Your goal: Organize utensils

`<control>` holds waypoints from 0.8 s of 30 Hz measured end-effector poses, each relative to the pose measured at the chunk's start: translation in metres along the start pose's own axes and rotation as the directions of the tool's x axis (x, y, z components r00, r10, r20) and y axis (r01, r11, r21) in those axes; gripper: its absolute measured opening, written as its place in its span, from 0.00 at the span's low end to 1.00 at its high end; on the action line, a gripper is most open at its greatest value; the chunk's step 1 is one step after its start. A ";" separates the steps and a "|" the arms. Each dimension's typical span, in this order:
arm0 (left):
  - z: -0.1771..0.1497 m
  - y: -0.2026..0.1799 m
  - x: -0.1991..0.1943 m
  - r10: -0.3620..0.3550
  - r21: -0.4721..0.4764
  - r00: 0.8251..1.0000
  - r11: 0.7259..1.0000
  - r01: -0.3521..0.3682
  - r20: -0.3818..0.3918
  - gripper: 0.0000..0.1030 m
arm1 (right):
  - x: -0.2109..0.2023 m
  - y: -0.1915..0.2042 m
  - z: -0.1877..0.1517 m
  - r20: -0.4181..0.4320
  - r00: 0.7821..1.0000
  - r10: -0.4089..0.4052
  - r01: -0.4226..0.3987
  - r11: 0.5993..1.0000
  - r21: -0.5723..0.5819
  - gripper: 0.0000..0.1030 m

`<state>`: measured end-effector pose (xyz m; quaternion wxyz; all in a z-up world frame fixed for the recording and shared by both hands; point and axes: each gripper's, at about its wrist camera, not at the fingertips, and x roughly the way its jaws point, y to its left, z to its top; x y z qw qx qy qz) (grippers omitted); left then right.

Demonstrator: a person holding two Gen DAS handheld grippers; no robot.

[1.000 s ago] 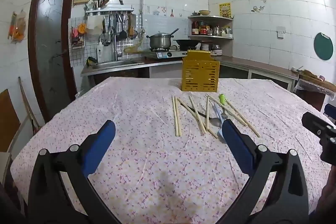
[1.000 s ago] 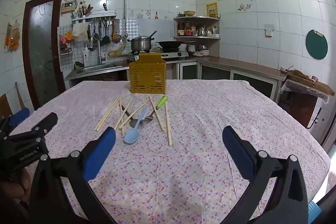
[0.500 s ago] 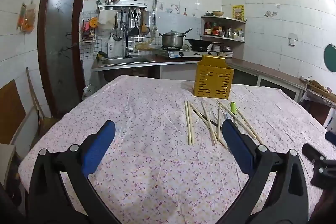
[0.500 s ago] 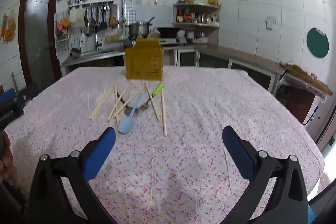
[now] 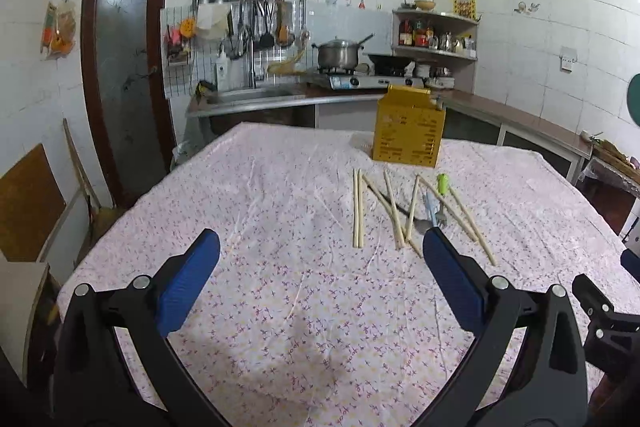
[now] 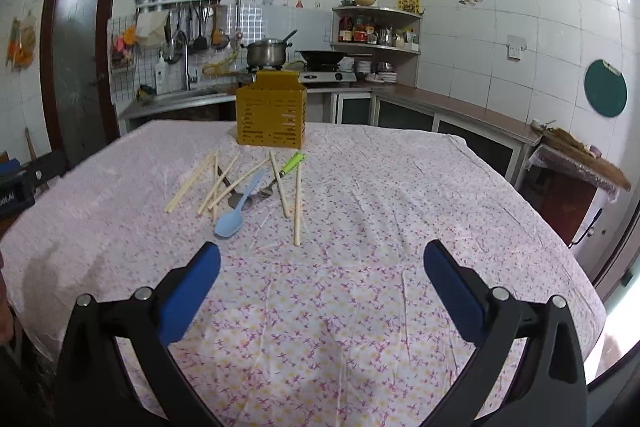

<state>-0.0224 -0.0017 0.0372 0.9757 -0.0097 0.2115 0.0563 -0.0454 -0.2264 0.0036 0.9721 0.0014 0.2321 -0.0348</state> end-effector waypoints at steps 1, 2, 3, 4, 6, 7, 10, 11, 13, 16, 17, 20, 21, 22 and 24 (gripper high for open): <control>0.000 0.000 -0.004 0.004 0.006 1.000 1.000 -0.004 0.007 0.95 | -0.004 0.000 0.001 0.009 1.000 0.002 -0.002 1.000 0.002 0.96; 0.002 0.000 -0.009 0.007 0.009 1.000 1.000 -0.007 0.014 0.95 | -0.008 0.000 0.001 0.018 1.000 0.000 0.000 1.000 0.007 0.96; 0.001 0.001 -0.012 0.009 0.008 1.000 1.000 -0.010 0.021 0.95 | -0.011 -0.001 0.003 0.025 1.000 0.002 -0.002 1.000 0.014 0.96; 0.002 0.001 -0.015 0.009 0.008 1.000 1.000 -0.010 0.028 0.95 | -0.014 -0.001 0.004 0.028 1.000 0.006 -0.007 1.000 0.020 0.96; 0.002 0.002 -0.021 0.007 0.011 0.999 1.000 -0.007 0.043 0.95 | -0.019 0.000 0.005 0.038 0.999 0.012 -0.013 1.000 0.026 0.96; 0.004 0.002 -0.023 0.004 0.012 0.999 1.000 -0.004 0.046 0.95 | -0.021 0.001 0.005 0.042 0.999 0.015 -0.016 1.000 0.023 0.96; 0.003 0.007 -0.030 -0.006 0.005 0.998 1.000 0.006 0.064 0.95 | -0.031 0.007 0.008 0.072 0.997 0.008 -0.009 1.000 0.006 0.96; 0.003 0.009 -0.033 -0.009 0.001 0.998 1.000 0.009 0.066 0.95 | -0.034 0.008 0.010 0.079 0.997 0.006 -0.007 1.000 0.006 0.96; 0.003 0.013 -0.036 -0.011 -0.004 0.997 1.000 0.011 0.071 0.95 | -0.038 0.010 0.009 0.087 0.996 0.007 -0.008 1.000 0.005 0.96; 0.004 0.020 -0.041 -0.020 -0.026 0.997 0.999 0.022 0.074 0.95 | -0.046 0.016 0.008 0.095 0.995 -0.001 0.003 1.000 -0.014 0.96; 0.004 0.021 -0.042 -0.023 -0.029 0.997 0.999 0.026 0.074 0.95 | -0.048 0.018 0.008 0.096 0.995 -0.004 0.005 1.000 -0.018 0.96; 0.003 0.023 -0.042 -0.038 -0.032 0.996 0.999 0.040 0.076 0.95 | -0.055 0.021 0.006 0.101 0.995 -0.015 0.017 1.000 -0.025 0.96; 0.002 0.023 -0.043 -0.040 -0.030 0.996 0.999 0.043 0.079 0.95 | -0.056 0.021 0.006 0.102 0.995 -0.016 0.018 1.000 -0.026 0.96; 0.002 0.023 -0.043 -0.044 -0.031 0.996 0.998 0.047 0.081 0.95 | -0.057 0.021 0.005 0.103 0.994 -0.017 0.020 0.999 -0.025 0.96; 0.000 0.022 -0.042 -0.048 -0.027 0.996 0.998 0.050 0.077 0.95 | -0.057 0.020 0.005 0.102 0.995 -0.021 0.023 1.000 -0.020 0.96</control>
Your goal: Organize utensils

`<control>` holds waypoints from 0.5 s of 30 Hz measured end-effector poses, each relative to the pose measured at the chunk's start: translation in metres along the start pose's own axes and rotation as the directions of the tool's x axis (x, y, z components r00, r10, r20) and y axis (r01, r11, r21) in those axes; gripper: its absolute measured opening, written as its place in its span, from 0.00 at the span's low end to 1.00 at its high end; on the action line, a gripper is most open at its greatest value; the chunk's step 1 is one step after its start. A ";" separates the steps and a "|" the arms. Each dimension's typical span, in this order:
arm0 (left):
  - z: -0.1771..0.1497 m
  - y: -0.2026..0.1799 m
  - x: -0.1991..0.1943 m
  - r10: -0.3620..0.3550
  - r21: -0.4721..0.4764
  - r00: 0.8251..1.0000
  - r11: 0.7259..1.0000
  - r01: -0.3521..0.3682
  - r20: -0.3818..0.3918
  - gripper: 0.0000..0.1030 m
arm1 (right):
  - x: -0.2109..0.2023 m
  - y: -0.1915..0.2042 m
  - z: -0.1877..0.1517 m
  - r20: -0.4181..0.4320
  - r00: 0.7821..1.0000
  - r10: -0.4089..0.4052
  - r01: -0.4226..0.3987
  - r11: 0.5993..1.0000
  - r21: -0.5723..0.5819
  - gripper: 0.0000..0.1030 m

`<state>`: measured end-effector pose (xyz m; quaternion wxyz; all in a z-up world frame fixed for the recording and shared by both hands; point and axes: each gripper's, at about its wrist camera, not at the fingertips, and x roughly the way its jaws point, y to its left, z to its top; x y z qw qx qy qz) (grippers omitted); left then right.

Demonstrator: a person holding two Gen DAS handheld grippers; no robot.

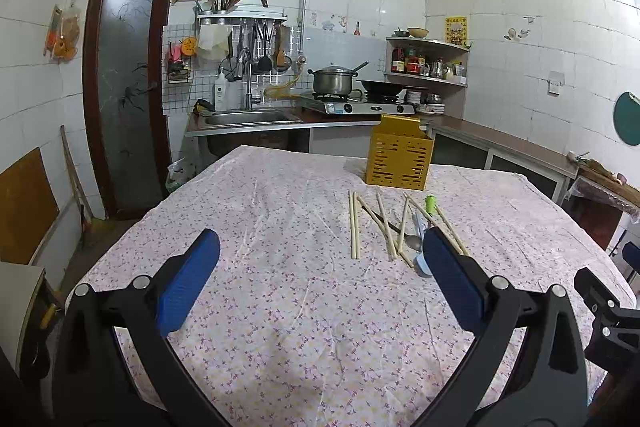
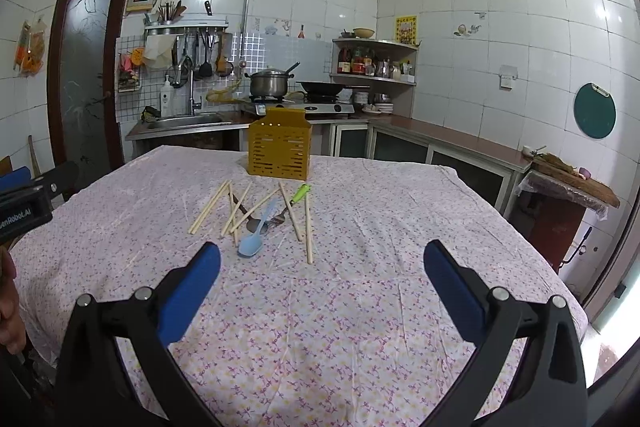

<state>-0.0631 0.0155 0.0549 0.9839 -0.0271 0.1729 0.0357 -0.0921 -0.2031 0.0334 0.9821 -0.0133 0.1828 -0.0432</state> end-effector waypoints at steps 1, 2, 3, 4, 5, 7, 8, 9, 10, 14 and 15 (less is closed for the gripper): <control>0.000 -0.001 0.000 0.000 0.005 1.000 1.000 0.000 -0.003 0.95 | 0.000 -0.001 0.001 -0.002 1.000 0.000 0.000 1.000 0.005 0.96; 0.000 -0.001 0.001 0.000 0.007 1.000 1.000 0.000 -0.003 0.95 | 0.000 -0.003 0.001 -0.001 1.000 0.001 -0.001 1.000 0.011 0.96; 0.000 -0.001 0.001 0.003 0.008 1.000 1.000 -0.003 -0.001 0.95 | 0.001 -0.003 0.001 -0.002 1.000 0.003 -0.003 1.000 0.013 0.96; 0.001 -0.001 0.002 0.004 0.006 1.000 1.000 -0.004 -0.002 0.95 | 0.001 -0.004 0.002 -0.002 1.000 0.004 -0.004 1.000 0.013 0.96; 0.001 -0.001 0.003 0.003 0.005 1.000 1.000 -0.003 -0.005 0.95 | 0.001 -0.005 0.002 0.001 1.000 0.001 -0.001 1.000 0.014 0.96; 0.000 -0.003 0.006 0.005 0.011 1.000 1.000 -0.005 -0.007 0.95 | 0.004 -0.006 0.004 -0.004 1.000 0.004 -0.004 1.000 0.018 0.96; 0.000 -0.003 0.008 0.003 0.011 1.000 1.000 -0.003 -0.012 0.95 | 0.006 -0.007 0.004 -0.006 1.000 0.005 -0.005 1.000 0.020 0.96; 0.000 -0.005 0.010 0.001 0.016 1.000 1.000 0.000 -0.018 0.95 | 0.007 -0.008 0.004 -0.008 1.000 0.004 -0.004 1.000 0.023 0.96; 0.001 -0.007 0.011 0.002 0.024 1.000 1.000 -0.001 -0.020 0.95 | 0.009 -0.009 0.004 -0.012 1.000 0.004 -0.004 1.000 0.027 0.96; 0.003 -0.010 0.017 0.002 0.040 1.000 0.999 -0.002 -0.024 0.95 | 0.015 -0.014 0.003 -0.018 1.000 0.007 -0.006 0.999 0.054 0.96; 0.002 -0.012 0.019 0.005 0.046 1.000 0.999 -0.004 -0.026 0.95 | 0.016 -0.014 0.002 -0.019 1.000 0.007 -0.006 0.998 0.059 0.96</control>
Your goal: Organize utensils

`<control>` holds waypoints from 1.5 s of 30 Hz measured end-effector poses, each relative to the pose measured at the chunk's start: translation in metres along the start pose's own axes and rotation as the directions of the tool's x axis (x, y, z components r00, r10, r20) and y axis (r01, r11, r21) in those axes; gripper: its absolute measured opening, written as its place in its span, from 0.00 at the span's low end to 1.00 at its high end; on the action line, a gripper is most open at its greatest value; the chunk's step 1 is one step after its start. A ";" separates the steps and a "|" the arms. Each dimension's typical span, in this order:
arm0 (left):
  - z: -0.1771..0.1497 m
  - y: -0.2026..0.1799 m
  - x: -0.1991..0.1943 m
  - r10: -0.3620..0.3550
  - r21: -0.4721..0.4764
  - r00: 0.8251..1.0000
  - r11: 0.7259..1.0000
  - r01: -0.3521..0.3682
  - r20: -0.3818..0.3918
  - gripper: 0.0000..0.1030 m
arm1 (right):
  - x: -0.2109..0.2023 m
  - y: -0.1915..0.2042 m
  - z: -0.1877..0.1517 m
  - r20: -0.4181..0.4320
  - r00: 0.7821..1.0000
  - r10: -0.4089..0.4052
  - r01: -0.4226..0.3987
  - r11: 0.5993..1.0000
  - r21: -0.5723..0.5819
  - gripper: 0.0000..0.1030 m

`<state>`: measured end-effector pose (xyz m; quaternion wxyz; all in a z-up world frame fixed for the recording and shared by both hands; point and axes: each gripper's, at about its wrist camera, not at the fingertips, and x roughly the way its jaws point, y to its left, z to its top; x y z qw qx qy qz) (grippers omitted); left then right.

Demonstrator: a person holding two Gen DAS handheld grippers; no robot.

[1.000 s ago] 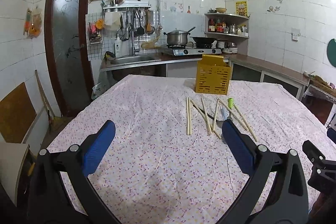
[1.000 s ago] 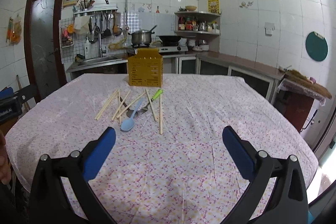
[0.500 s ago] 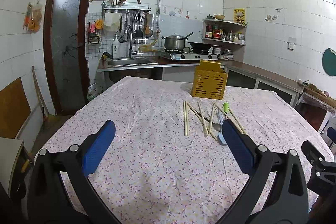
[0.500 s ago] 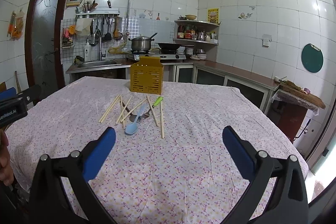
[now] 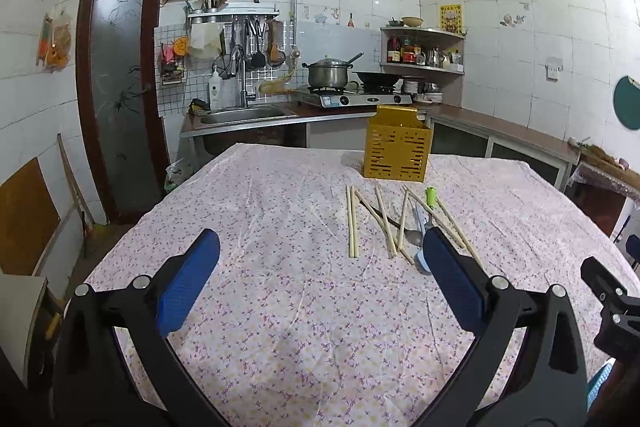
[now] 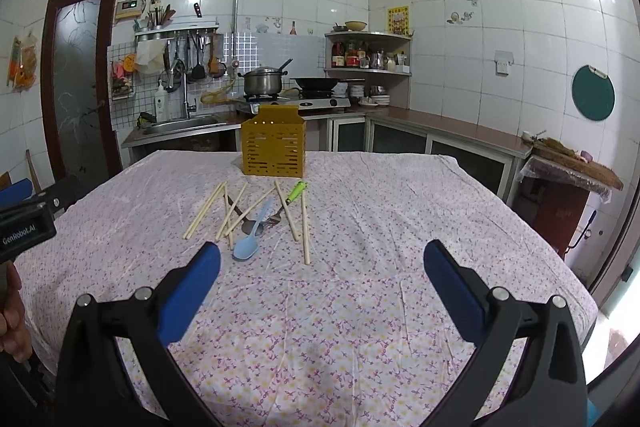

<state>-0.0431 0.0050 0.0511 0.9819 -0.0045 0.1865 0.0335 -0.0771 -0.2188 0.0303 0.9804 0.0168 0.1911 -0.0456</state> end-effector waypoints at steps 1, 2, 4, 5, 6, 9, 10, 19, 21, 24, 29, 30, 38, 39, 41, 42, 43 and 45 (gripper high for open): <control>0.000 -0.001 0.002 -0.001 0.000 1.000 1.000 0.001 -0.003 0.95 | 0.002 -0.001 0.000 -0.003 1.000 0.001 -0.001 1.000 0.004 0.96; -0.001 -0.002 0.004 -0.001 0.000 1.000 1.000 0.001 -0.008 0.95 | 0.003 -0.001 -0.001 -0.006 1.000 0.001 -0.001 1.000 0.005 0.96; -0.002 -0.003 0.008 0.000 0.002 1.000 1.000 0.000 -0.020 0.95 | 0.007 -0.002 -0.002 -0.012 1.000 0.002 -0.002 1.000 0.005 0.96; -0.002 -0.005 0.010 -0.001 0.005 1.000 1.000 0.001 -0.028 0.95 | 0.009 -0.003 -0.002 -0.014 1.000 0.003 -0.003 1.000 0.008 0.96; -0.001 -0.006 0.010 0.001 0.009 1.000 1.000 -0.001 -0.027 0.95 | 0.010 -0.003 -0.002 -0.015 1.000 0.004 -0.004 1.000 0.013 0.96; -0.001 -0.009 0.010 0.005 0.015 1.000 1.000 -0.005 -0.019 0.95 | 0.012 -0.007 -0.002 -0.009 1.000 0.010 -0.010 1.000 0.027 0.96; -0.002 -0.011 0.011 0.007 0.022 1.000 1.000 -0.006 -0.021 0.95 | 0.013 -0.008 -0.002 -0.009 1.000 0.011 -0.011 0.999 0.031 0.96; -0.003 -0.019 0.011 0.014 0.047 1.000 0.999 -0.013 -0.026 0.95 | 0.017 -0.018 -0.006 -0.015 1.000 0.021 -0.020 0.998 0.056 0.96; -0.004 -0.022 0.012 0.009 0.055 0.999 0.998 -0.008 -0.030 0.95 | 0.017 -0.021 -0.007 -0.017 1.000 0.018 -0.017 0.998 0.067 0.96; -0.003 -0.024 0.013 0.007 0.063 0.999 0.998 -0.005 -0.031 0.95 | 0.019 -0.024 -0.009 -0.023 1.000 0.015 -0.014 0.997 0.075 0.96; -0.005 -0.026 0.012 0.017 0.070 0.999 0.997 -0.015 -0.031 0.95 | 0.021 -0.025 -0.010 -0.024 0.999 0.023 -0.021 0.997 0.078 0.96; -0.005 -0.026 0.012 0.021 0.070 0.999 0.997 -0.019 -0.031 0.95 | 0.021 -0.025 -0.010 -0.024 0.999 0.028 -0.026 0.997 0.079 0.96; -0.005 -0.033 0.014 0.018 0.085 0.999 0.996 -0.015 -0.037 0.95 | 0.025 -0.030 -0.013 -0.036 0.999 0.028 -0.024 0.996 0.091 0.96; -0.006 -0.032 0.014 0.018 0.085 0.999 0.996 -0.015 -0.037 0.95 | 0.025 -0.030 -0.013 -0.036 0.999 0.028 -0.025 0.995 0.092 0.96; -0.006 -0.032 0.014 0.019 0.086 0.999 0.996 -0.016 -0.038 0.95 | 0.026 -0.031 -0.014 -0.035 0.999 0.026 -0.023 0.996 0.091 0.96; -0.006 -0.033 0.014 0.018 0.087 0.999 0.996 -0.014 -0.041 0.95 | 0.027 -0.030 -0.014 -0.037 0.999 0.026 -0.023 0.996 0.090 0.96; -0.006 -0.034 0.015 0.018 0.089 0.999 0.996 -0.014 -0.043 0.95 | 0.027 -0.030 -0.015 -0.039 0.999 0.028 -0.025 0.996 0.090 0.96; -0.006 -0.035 0.016 0.018 0.090 0.999 0.996 -0.014 -0.047 0.95 | 0.028 -0.030 -0.015 -0.042 0.999 0.032 -0.028 0.995 0.091 0.96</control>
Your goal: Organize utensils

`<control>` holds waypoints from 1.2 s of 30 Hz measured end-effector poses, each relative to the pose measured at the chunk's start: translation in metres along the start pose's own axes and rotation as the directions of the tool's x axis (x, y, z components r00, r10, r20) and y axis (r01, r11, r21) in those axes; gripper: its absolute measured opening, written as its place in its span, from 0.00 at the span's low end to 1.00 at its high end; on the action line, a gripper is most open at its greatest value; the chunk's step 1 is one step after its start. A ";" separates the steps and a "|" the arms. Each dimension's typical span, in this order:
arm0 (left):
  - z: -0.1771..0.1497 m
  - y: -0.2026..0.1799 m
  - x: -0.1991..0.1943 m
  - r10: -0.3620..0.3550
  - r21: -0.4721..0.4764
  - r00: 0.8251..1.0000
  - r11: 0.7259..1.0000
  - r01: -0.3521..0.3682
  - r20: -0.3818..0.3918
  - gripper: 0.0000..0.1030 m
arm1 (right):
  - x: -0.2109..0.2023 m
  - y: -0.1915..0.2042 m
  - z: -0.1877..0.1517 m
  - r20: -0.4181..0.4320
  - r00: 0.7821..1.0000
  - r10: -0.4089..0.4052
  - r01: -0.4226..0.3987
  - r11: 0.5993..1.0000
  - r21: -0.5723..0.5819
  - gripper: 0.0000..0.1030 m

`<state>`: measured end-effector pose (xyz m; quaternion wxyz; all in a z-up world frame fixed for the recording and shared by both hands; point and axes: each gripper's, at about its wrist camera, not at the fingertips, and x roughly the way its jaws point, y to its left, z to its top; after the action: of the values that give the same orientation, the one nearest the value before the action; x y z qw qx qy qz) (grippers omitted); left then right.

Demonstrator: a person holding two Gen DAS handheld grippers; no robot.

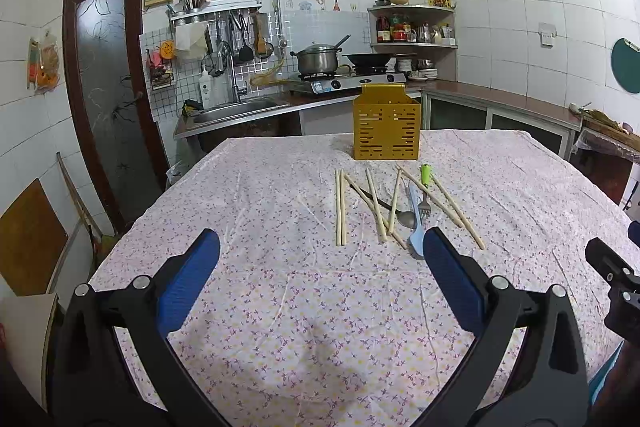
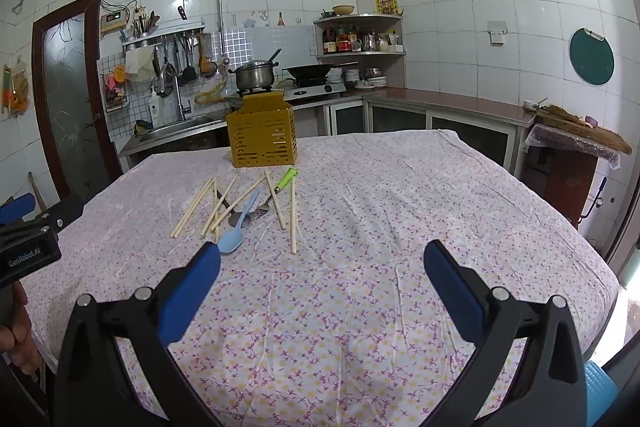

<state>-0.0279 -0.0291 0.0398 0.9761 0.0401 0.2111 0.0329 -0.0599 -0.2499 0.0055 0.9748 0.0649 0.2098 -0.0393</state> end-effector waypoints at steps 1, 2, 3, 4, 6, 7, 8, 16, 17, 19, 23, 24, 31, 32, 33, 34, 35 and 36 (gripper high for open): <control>0.000 -0.001 0.000 0.001 0.001 1.000 1.000 -0.001 -0.001 0.95 | 0.000 0.001 0.000 -0.001 1.000 0.002 -0.002 1.000 -0.001 0.96; 0.001 -0.001 0.001 0.001 0.000 1.000 1.000 -0.001 -0.002 0.95 | 0.001 0.001 0.000 -0.001 1.000 0.001 -0.001 1.000 -0.003 0.96; 0.001 -0.001 0.002 0.000 0.000 1.000 1.000 0.000 -0.003 0.95 | 0.001 0.001 0.000 -0.002 1.000 0.001 -0.001 1.000 -0.003 0.96; 0.001 -0.001 0.002 -0.001 0.000 1.000 1.000 0.001 -0.004 0.95 | 0.001 0.001 0.000 -0.003 1.000 0.000 0.000 1.000 -0.005 0.96; 0.000 -0.002 0.003 -0.003 0.001 1.000 1.000 0.003 -0.007 0.95 | 0.002 0.000 0.000 -0.005 1.000 0.002 -0.002 1.000 -0.001 0.96; 0.000 -0.001 0.004 -0.002 0.000 1.000 1.000 0.002 -0.009 0.95 | 0.002 0.000 0.000 -0.004 1.000 0.003 -0.003 1.000 0.001 0.96; 0.000 -0.001 0.004 -0.001 -0.002 1.000 1.000 0.001 -0.009 0.95 | 0.002 -0.001 0.001 -0.002 1.000 0.003 -0.003 1.000 0.002 0.96; 0.000 -0.002 0.009 0.001 0.004 1.000 1.000 -0.001 -0.019 0.95 | 0.006 -0.003 0.000 -0.008 1.000 0.008 -0.008 1.000 0.005 0.96; -0.001 -0.002 0.010 0.000 0.004 1.000 1.000 0.000 -0.021 0.95 | 0.007 -0.003 -0.001 -0.011 1.000 0.008 -0.008 1.000 0.003 0.96; -0.001 -0.003 0.011 -0.001 0.008 1.000 1.000 0.002 -0.024 0.95 | 0.010 -0.003 -0.002 -0.016 1.000 0.007 -0.007 1.000 0.001 0.96; -0.001 -0.005 0.011 0.001 0.017 1.000 1.000 0.000 -0.025 0.95 | 0.010 -0.004 0.000 -0.012 1.000 0.012 -0.012 1.000 0.007 0.96; 0.000 -0.005 0.010 0.002 0.014 1.000 1.000 -0.002 -0.021 0.95 | 0.010 -0.004 0.000 -0.010 1.000 0.013 -0.013 1.000 0.007 0.96; 0.000 -0.009 0.010 -0.010 0.027 0.999 1.000 0.011 -0.035 0.95 | 0.009 -0.007 -0.002 -0.012 1.000 0.016 -0.016 1.000 0.012 0.96; 0.000 -0.009 0.010 -0.011 0.024 0.999 1.000 0.012 -0.034 0.95 | 0.009 -0.008 -0.002 -0.013 1.000 0.016 -0.016 1.000 0.014 0.96; 0.001 -0.008 0.009 -0.011 0.020 0.999 1.000 0.012 -0.033 0.95 | 0.009 -0.008 -0.001 -0.013 1.000 0.018 -0.018 1.000 0.016 0.96; 0.001 -0.007 0.009 -0.011 0.016 0.999 1.000 0.012 -0.033 0.95 | 0.008 -0.008 0.000 -0.011 1.000 0.020 -0.020 1.000 0.014 0.96; 0.002 -0.006 0.010 -0.012 0.013 0.999 1.000 0.012 -0.031 0.95 | 0.008 -0.007 0.001 -0.008 1.000 0.021 -0.021 1.000 0.011 0.96; 0.002 -0.006 0.010 -0.012 0.010 0.999 1.000 0.012 -0.030 0.95 | 0.008 -0.006 0.003 -0.004 1.000 0.022 -0.022 1.000 0.007 0.96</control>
<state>-0.0180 -0.0343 0.0368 0.9728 0.0433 0.2261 0.0266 -0.0521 -0.2564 0.0042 0.9745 0.0705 0.2110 -0.0293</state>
